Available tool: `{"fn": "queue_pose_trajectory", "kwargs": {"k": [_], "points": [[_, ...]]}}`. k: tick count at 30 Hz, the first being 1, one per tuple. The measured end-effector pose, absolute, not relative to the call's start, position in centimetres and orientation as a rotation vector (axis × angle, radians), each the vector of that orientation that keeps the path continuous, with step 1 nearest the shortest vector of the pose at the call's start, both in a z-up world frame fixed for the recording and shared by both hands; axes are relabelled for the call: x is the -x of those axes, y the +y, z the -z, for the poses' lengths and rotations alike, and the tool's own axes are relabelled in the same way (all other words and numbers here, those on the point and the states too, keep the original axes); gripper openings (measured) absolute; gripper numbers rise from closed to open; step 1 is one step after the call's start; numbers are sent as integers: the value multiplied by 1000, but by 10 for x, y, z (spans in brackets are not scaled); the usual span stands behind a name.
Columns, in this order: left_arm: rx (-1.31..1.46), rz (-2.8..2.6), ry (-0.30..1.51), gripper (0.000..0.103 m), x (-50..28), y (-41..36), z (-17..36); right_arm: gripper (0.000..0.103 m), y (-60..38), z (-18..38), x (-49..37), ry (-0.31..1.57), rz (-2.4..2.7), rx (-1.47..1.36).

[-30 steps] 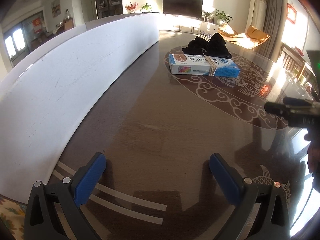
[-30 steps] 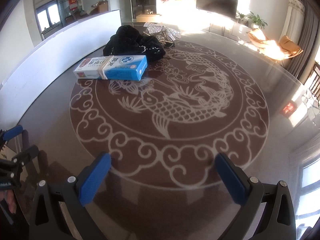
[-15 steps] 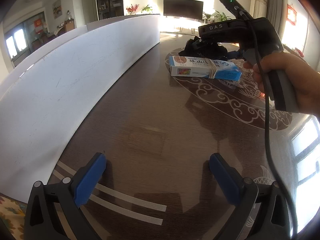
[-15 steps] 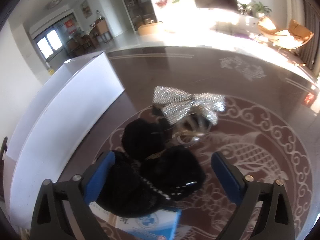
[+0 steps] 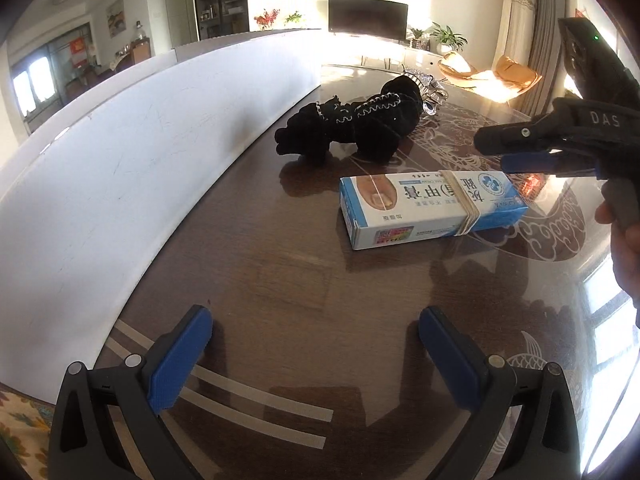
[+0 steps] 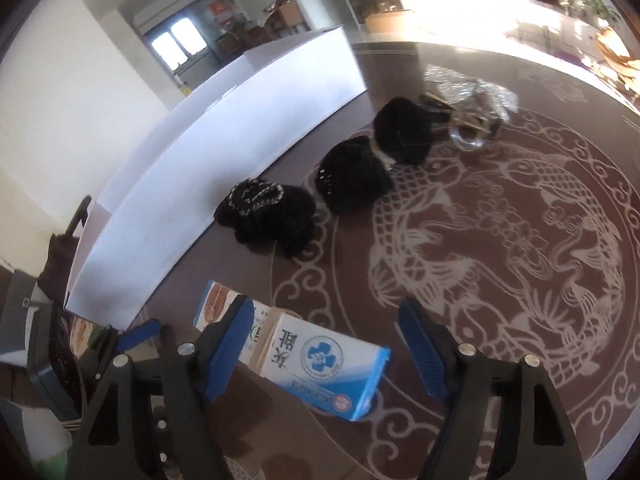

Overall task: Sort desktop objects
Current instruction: 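Move the right tool to the blue-and-white ointment box and close on it, then lift the ointment box with the right tool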

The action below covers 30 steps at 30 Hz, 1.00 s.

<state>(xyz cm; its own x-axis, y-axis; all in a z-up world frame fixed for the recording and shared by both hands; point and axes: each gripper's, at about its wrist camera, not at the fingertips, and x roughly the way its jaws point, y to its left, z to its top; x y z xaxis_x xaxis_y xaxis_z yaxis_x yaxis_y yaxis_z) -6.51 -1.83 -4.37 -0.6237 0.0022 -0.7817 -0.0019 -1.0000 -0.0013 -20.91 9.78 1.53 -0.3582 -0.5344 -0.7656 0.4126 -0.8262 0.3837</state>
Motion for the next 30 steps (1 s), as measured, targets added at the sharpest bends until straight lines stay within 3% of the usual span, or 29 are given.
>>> {"fn": "queue_pose_trajectory", "kwargs": {"k": [6,8,12,15,18,24,26,30], "points": [[1379,-2806,-5,103,63,-20,44,80,81,-25,196,60,2180,-1247],[1366,-2789,-31,103,56,-20,43,89,68,-31,190,151,2128,-1186],[1355,-2776,-75,103,51,-24,42,91,26,-18,181,520,1946,-1175],[1353,-2783,-89,103,49,-27,42,91,8,-4,181,683,1869,-1193],[1359,-2787,-72,103,49,-27,42,90,5,0,184,670,1860,-1215],[1367,-2788,-41,103,45,-27,42,69,16,4,180,559,2040,-1226],[1370,-2790,-37,103,47,-26,43,56,24,2,176,508,2107,-1233],[1379,-2799,-7,103,48,-23,44,51,47,0,174,432,2268,-1290]]}}
